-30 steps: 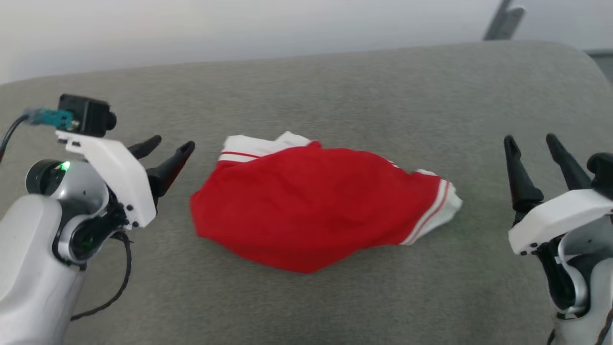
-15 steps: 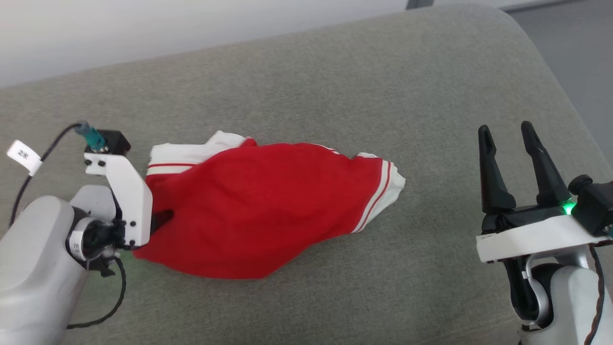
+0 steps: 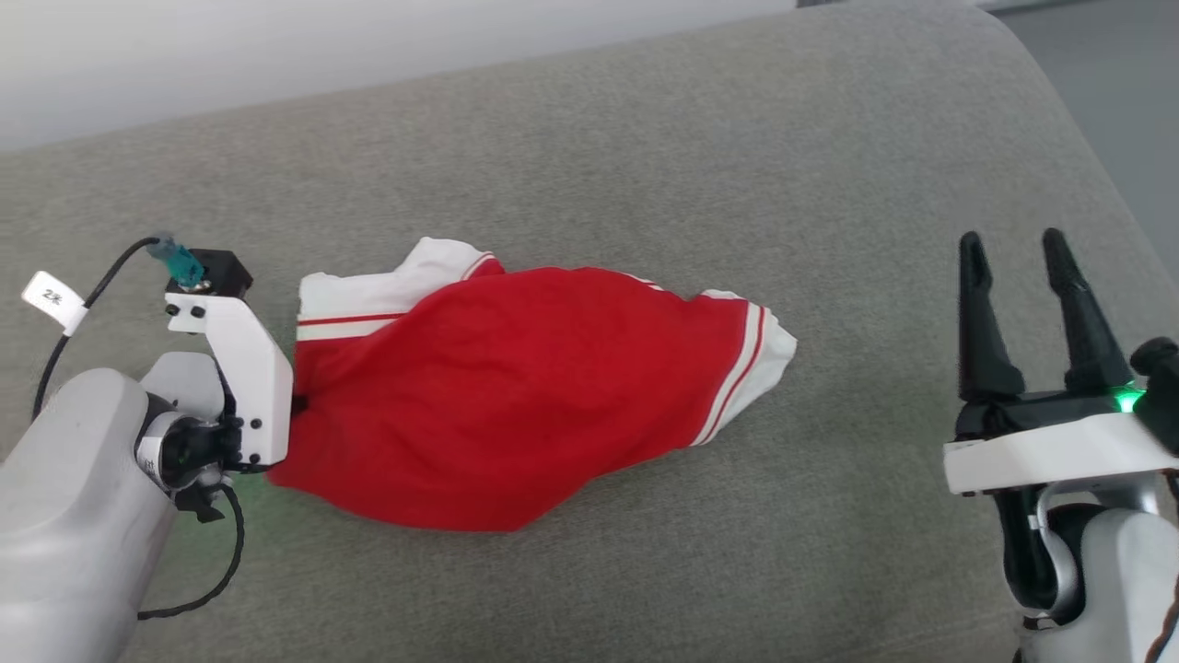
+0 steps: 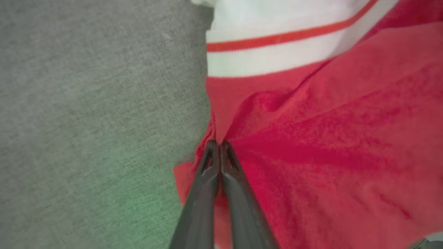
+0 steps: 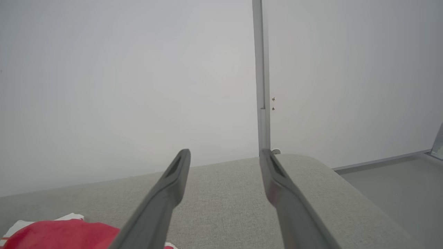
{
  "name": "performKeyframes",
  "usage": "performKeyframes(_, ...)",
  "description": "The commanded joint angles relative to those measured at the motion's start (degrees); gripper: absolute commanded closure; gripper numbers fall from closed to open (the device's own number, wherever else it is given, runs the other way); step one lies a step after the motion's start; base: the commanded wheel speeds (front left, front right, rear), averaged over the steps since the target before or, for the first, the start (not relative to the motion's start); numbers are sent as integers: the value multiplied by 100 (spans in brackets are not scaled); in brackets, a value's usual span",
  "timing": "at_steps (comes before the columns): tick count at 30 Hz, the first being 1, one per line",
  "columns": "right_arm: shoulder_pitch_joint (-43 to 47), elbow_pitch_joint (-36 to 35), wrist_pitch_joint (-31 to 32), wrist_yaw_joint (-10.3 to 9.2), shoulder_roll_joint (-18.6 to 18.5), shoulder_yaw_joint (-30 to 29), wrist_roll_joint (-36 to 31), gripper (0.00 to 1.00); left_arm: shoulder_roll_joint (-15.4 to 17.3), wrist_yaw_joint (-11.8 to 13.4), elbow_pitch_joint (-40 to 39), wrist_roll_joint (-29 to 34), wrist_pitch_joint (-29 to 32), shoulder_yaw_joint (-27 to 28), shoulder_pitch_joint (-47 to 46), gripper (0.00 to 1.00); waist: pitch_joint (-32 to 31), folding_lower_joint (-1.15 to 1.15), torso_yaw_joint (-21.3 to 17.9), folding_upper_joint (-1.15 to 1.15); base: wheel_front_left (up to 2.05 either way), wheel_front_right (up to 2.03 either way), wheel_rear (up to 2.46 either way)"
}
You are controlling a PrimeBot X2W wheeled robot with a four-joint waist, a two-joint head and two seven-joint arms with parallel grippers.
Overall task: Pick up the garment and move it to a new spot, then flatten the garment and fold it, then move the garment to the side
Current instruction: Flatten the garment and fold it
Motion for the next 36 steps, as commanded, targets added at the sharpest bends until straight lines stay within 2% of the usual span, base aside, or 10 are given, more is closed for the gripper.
performKeyframes(1, 33, -47, 1, -3, 2, -51, -33, 0, 9, -29, 87, -70, 2, -31, 48, 100, -104, 0, 167, 0, 0, 0, 0)
performKeyframes(7, 122, -192, 124, -4, 0, -325, -189, 0, 261, -75, -268, -149, -81, 85, 180, 100, -316, 0, 580, 0, 0, 0, 0)
performKeyframes(11, 186, -294, 234, -3, 2, -477, -249, 0, 578, 94, -789, -262, -12, 220, 476, 100, -423, 0, 833, 0, 0, 0, 0)
performKeyframes(14, 205, -357, 314, -4, 1, -553, -268, 0, 826, 330, -1322, -370, 129, 313, 872, 100, -457, 0, 978, 0, 0, 0, 0)
performKeyframes(19, 214, -481, 416, -3, 0, -575, -281, 0, 1147, 951, -2304, -655, 563, 430, 1786, 100, -412, 0, 1101, 0, 0, 0, 0)
performKeyframes(25, 155, -433, 476, -3, 0, -510, -226, 0, 1139, 1367, -3058, -911, 718, 457, 2481, 100, -297, 0, 1149, 0, 0, 0, 0)
performKeyframes(27, 123, -403, 478, -3, 0, -486, -210, 0, 1133, 1373, -3150, -879, 646, 484, 2426, 35, -275, 0, 1154, 0, 0, 0, 0)
performKeyframes(28, 123, -403, 478, -3, 0, -486, -210, 0, 1133, 1373, -3150, -879, 646, 484, 2426, 35, -275, 0, 1154, 0, 0, 0, 0)
performKeyframes(29, 113, -388, 478, -4, 0, -468, -213, 0, 1124, 1417, -3158, -871, 615, 527, 2355, 0, -266, 0, 1151, 0, 0, 0, 0)
performKeyframes(36, 31, -346, 421, -3, 1, -329, -138, 0, 1368, 1466, -3366, -712, 892, 632, 1702, 0, -168, 0, 1031, 0, 0, 0, 0)
